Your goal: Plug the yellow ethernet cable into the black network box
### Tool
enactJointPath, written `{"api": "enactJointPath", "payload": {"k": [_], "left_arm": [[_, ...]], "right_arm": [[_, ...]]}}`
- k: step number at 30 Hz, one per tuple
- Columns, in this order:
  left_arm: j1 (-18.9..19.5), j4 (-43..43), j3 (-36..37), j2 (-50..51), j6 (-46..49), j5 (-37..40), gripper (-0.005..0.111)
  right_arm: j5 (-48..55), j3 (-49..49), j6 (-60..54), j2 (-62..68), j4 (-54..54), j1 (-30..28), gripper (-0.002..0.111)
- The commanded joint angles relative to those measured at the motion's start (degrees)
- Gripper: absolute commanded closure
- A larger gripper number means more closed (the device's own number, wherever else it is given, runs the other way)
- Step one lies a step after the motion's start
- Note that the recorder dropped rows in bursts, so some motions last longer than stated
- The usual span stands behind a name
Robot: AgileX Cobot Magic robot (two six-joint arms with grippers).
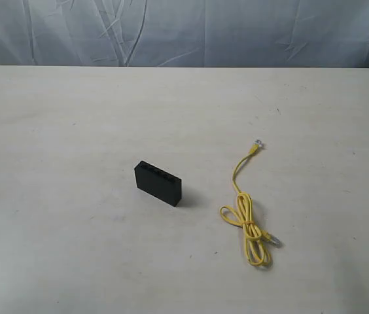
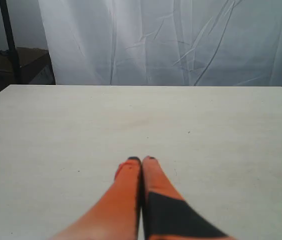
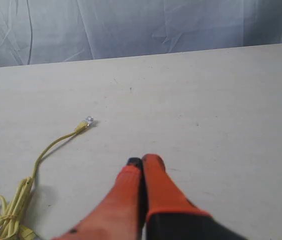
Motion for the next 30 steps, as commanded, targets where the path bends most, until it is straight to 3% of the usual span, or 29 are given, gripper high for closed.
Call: {"api": "enactJointPath", "payload": {"k": [1,16,25,30], "left_arm": [[-0.05,0.07,0.26,-0.28,-0.14,-0.28,0.107],[-0.05,-0.05,0.26,-0.28,-0.13,-0.28,0.107],[-0.05,0.06,0.26,-0.28,-0.13,-1.62,0.107],[-0.05,0.06,0.26,-0.28,-0.13,-1.62,0.107]], "right_arm": [[-0.42,0.11,-0.01,-0.25,0.06,-0.29,0.108],[-1.28,0.11,-0.01,-0.25,-0.32,-0.29,0.108],[-24.28,0.11,-0.01,-0.25,-0.11,-0.29,0.108],[-31.84,0.11,-0.01,-0.25,-0.11,-0.29,0.108]]}}
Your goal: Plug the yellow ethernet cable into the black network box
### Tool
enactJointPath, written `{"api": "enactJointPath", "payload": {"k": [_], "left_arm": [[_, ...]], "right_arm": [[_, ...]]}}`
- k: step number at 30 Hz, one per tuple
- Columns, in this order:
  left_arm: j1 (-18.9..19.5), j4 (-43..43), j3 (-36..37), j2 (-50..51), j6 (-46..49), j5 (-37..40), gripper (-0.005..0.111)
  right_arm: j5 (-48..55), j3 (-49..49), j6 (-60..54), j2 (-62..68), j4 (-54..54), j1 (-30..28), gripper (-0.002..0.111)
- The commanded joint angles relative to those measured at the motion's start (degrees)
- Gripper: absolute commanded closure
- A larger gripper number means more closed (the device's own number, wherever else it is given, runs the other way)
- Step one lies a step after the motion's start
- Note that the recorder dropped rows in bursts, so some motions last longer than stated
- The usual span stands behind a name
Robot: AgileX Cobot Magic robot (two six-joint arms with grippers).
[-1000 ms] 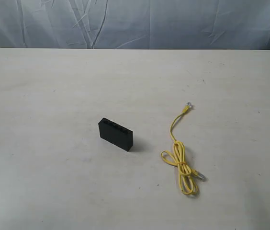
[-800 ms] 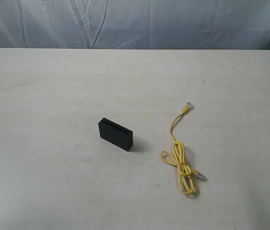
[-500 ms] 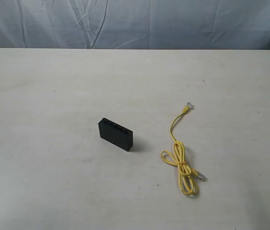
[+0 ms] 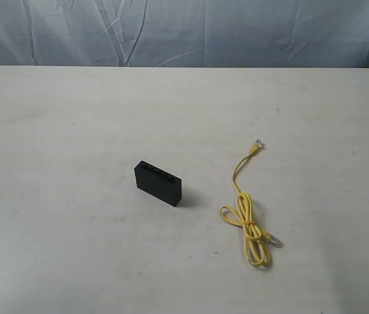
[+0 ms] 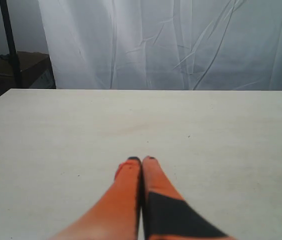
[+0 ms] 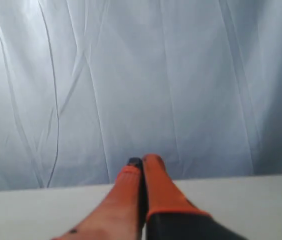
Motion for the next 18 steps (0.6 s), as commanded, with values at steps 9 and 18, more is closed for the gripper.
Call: {"api": "enactJointPath", "payload": {"k": [9,18], "left_arm": [[-0.05,-0.07,0.26,-0.28,-0.13,-0.86,0.107],[-0.05,-0.03,0.26,-0.28,-0.13,-0.86,0.107]], "right_arm": [[-11.26,0.11,-1.04,-0.25,-0.11,-0.29,0.108],[2.02,-10.0,-4.35,5.86,1.41,-0.29,0.108]]}}
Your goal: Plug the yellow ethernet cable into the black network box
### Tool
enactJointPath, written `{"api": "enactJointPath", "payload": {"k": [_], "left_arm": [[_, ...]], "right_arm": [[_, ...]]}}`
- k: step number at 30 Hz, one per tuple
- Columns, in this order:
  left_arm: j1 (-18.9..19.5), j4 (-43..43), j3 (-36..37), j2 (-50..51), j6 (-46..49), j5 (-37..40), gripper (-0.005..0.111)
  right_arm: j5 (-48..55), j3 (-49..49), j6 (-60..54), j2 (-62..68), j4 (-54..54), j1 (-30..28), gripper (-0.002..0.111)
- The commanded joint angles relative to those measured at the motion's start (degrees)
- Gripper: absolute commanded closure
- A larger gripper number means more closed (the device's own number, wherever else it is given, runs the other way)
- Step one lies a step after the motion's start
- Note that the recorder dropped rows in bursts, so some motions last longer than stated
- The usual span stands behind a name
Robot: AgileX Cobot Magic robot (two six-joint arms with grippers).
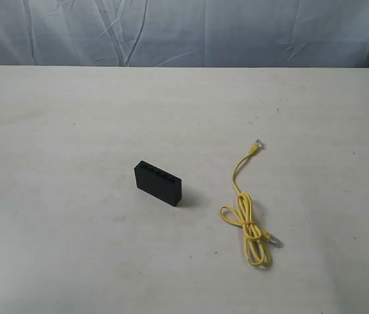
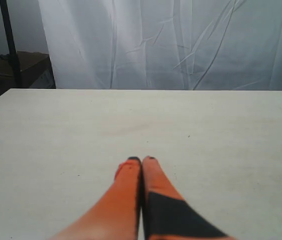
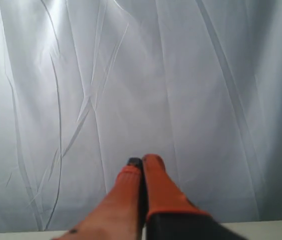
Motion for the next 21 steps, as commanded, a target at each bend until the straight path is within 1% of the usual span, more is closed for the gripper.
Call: {"api": "enactJointPath", "payload": {"k": [1,6,8,10,12,14,16,19,21], "left_arm": [[-0.05,0.08,0.26,-0.28,-0.13,-0.76,0.107],[-0.05,0.08,0.26,-0.28,-0.13,-0.76,0.107],[-0.05,0.08,0.26,-0.28,-0.13,-0.76,0.107],[-0.05,0.08,0.26,-0.28,-0.13,-0.76,0.107],[-0.05,0.08,0.26,-0.28,-0.13,-0.76,0.107],[-0.05,0.08,0.26,-0.28,-0.13,-0.76,0.107],[-0.05,0.08,0.26,-0.28,-0.13,-0.76,0.107],[-0.05,0.08,0.26,-0.28,-0.13,-0.76,0.107],[-0.05,0.08,0.26,-0.28,-0.13,-0.76,0.107]], "right_arm": [[10.72,-9.6,-2.09,7.2,-0.99,-0.29,0.108],[26.62,-24.62,-1.97,22.85,-0.61,-0.29,0.108],[33.12,-31.0,-1.97,30.59,1.9,-0.29,0.108],[36.71,-35.74,-1.97,37.53,5.22,-0.29,0.108],[37.21,-38.94,-1.89,43.85,8.84,-0.29,0.108],[35.32,-40.59,-1.89,50.26,11.27,-0.29,0.108],[33.95,-40.9,-1.6,54.53,12.15,-0.29,0.108],[32.15,-40.9,-1.61,60.8,17.76,-0.29,0.108],[31.71,-40.9,-1.61,64.59,19.11,-0.07,0.108]]}}
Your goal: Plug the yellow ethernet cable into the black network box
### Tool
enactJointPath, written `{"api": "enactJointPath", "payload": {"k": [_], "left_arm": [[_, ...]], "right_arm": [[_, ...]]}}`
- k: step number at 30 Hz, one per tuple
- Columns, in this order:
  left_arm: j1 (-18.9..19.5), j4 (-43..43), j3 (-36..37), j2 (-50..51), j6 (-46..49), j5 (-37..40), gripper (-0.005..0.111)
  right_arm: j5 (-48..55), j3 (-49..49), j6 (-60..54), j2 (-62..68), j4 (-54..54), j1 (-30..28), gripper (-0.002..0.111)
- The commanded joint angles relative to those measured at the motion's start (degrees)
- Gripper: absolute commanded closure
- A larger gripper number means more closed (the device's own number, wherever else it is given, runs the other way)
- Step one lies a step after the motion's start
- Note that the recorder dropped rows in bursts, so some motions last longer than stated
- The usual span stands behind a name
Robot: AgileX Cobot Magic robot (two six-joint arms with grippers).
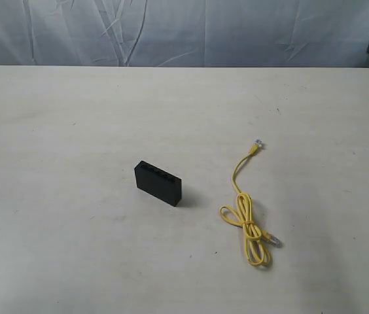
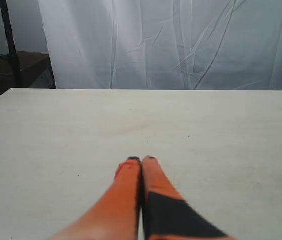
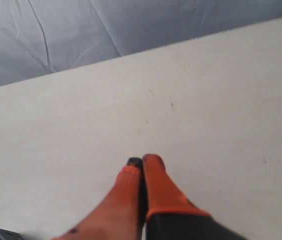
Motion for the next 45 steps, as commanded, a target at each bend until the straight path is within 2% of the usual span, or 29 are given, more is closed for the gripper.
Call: {"api": "enactJointPath", "payload": {"k": [1,6,10,17,22,26,28,32,34,45], "left_arm": [[-0.05,0.08,0.26,-0.28,-0.13,-0.76,0.107],[-0.05,0.07,0.26,-0.28,-0.02,-0.76,0.107],[-0.05,0.07,0.26,-0.28,-0.02,-0.76,0.107],[-0.05,0.07,0.26,-0.28,-0.02,-0.76,0.107],[-0.05,0.07,0.26,-0.28,-0.02,-0.76,0.107],[-0.05,0.07,0.26,-0.28,-0.02,-0.76,0.107],[-0.05,0.07,0.26,-0.28,-0.02,-0.76,0.107],[-0.05,0.07,0.26,-0.28,-0.02,-0.76,0.107],[-0.05,0.07,0.26,-0.28,-0.02,-0.76,0.107],[-0.05,0.07,0.26,-0.28,-0.02,-0.76,0.107]], "right_arm": [[-1.78,-0.3,-0.02,8.43,4.18,0.18,0.108],[4.82,-3.45,-0.02,17.75,4.87,1.06,0.108],[7.99,-8.44,5.57,23.52,2.47,6.93,0.108],[6.01,-19.39,26.32,34.71,-12.29,22.28,0.108],[9.11,-25.57,46.06,44.14,-25.43,27.1,0.107],[13.14,-26.07,59.04,48.49,-31.5,27.27,0.092],[14.5,-26.07,59.96,49.52,-32.83,27.27,0.082],[13.9,-26.07,59.96,51.21,-32.95,27.27,0.052],[12.38,-26.07,59.96,51.77,-32.95,27.27,0.043],[8.99,-26.11,66.44,56.05,-34.59,27.27,0.041]]}}
